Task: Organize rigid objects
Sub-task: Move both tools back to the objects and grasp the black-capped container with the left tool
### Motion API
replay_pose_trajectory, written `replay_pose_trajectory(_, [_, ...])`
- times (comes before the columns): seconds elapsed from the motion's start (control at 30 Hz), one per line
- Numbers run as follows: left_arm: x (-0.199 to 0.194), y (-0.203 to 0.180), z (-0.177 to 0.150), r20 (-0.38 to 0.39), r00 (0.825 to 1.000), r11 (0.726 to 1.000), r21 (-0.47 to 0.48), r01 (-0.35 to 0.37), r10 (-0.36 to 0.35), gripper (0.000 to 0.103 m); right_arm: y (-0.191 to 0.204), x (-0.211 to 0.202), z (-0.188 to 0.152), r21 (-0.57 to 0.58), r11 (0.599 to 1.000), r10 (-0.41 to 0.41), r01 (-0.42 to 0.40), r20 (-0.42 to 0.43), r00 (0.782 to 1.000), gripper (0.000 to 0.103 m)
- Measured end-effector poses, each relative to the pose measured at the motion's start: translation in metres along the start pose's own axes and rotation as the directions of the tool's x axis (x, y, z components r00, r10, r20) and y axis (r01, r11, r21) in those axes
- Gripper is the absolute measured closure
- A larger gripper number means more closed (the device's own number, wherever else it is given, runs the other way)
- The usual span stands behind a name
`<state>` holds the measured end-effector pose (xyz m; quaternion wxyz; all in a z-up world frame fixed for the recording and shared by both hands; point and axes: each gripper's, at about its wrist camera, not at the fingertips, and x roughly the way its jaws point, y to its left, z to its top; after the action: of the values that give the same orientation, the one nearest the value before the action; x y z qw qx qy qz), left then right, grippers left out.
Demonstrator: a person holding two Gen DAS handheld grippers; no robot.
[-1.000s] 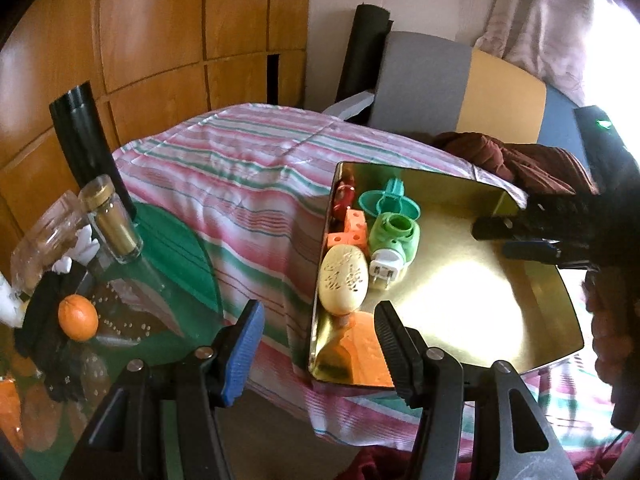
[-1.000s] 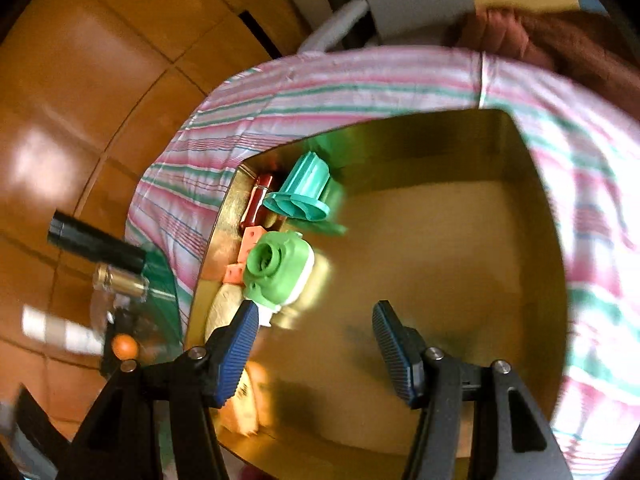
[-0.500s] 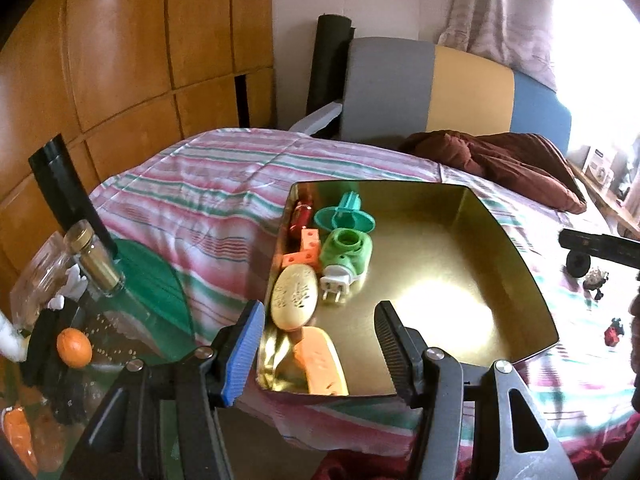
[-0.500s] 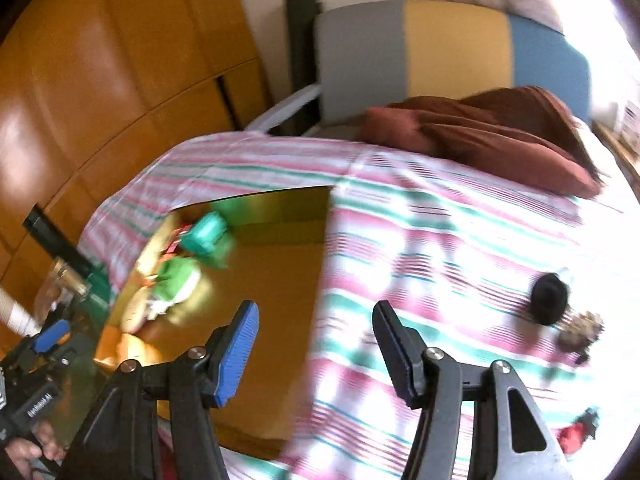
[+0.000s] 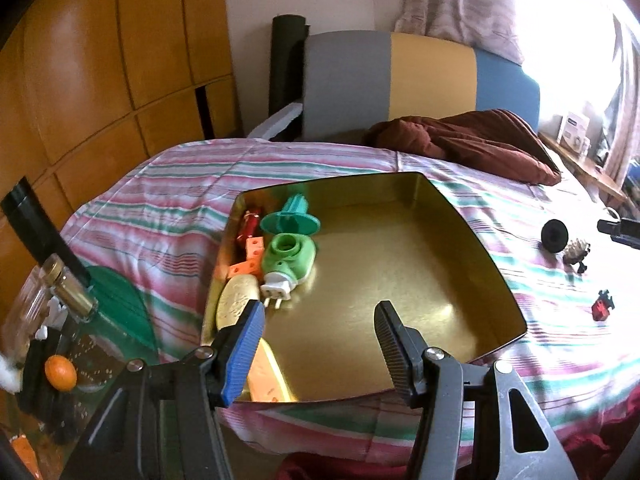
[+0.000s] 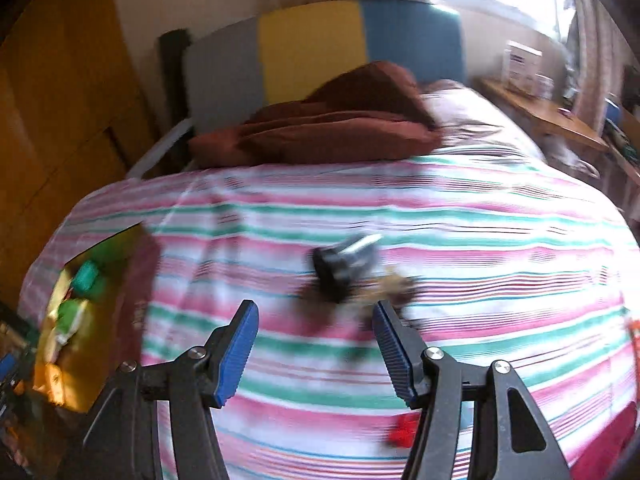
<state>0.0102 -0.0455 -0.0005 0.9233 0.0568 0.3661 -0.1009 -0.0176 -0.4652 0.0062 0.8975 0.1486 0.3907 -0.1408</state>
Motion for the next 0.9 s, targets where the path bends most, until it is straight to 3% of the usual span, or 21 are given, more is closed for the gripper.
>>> replay_pose_trajectory(0.17, [0.003,-0.018,0.007,-0.011,0.999,0.999,0.034,0.034,-0.034,0.043,-0.068,0.003,0.005,0.11,0.988,-0.112,0.109,0.019,0.994,0.043])
replay_pose_trajectory(0.3, [0.006,-0.037,0.013,-0.014,0.998,0.995,0.079,0.055,-0.054,0.041,-0.122,0.015,-0.008,0.259,0.946,-0.198,0.194,-0.011,0.98,0.043])
replay_pose_trajectory(0.33, [0.006,-0.042,0.015,-0.014,0.998,0.994,0.09,0.061,-0.06,0.041,-0.134,0.02,-0.011,0.302,0.927,-0.217,0.222,-0.053,0.975,0.043])
replay_pose_trajectory(0.4, [0.008,-0.054,0.018,-0.015,0.996,0.99,0.11,0.087,-0.085,0.04,-0.15,0.022,-0.012,0.381,0.899,-0.201,0.214,-0.074,0.977,0.043])
replay_pose_trajectory(0.63, [0.013,-0.109,0.026,-0.038,0.982,0.959,0.212,0.188,-0.184,0.04,-0.16,0.027,-0.014,0.443,0.881,-0.13,0.163,-0.105,0.986,0.043])
replay_pose_trajectory(0.9, [0.031,-0.177,0.028,-0.126,0.948,0.909,0.273,0.315,-0.291,0.04,-0.173,0.035,-0.02,0.519,0.84,-0.094,0.155,-0.143,0.985,0.043])
